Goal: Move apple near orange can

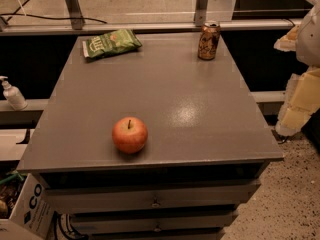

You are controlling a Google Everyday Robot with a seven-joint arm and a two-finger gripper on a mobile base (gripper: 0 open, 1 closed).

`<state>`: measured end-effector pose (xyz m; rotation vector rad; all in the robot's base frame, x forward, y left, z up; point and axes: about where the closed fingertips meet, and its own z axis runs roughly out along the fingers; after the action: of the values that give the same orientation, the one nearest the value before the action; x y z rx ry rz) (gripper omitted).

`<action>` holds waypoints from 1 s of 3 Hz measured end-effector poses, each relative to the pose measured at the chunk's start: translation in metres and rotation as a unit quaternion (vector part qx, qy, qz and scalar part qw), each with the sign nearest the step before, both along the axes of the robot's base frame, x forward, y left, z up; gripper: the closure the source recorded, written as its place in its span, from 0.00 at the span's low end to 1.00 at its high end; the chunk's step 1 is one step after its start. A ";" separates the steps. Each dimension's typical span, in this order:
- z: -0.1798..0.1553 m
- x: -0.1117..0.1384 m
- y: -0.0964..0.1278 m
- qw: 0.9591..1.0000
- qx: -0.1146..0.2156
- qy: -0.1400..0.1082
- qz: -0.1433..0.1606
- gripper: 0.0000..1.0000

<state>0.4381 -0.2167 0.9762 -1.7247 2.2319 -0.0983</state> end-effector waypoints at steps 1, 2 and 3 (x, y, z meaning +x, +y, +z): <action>0.001 0.001 0.001 1.000 0.002 -0.002 0.000 0.00; -0.013 0.015 0.018 0.999 0.042 0.002 0.015 0.00; -0.032 0.031 0.050 0.993 0.113 0.014 0.034 0.00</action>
Offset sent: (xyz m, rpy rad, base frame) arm 0.0410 0.0483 -0.0393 0.2427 0.0398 0.0879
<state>0.4689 -0.1662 0.9446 -1.6863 2.1084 0.1889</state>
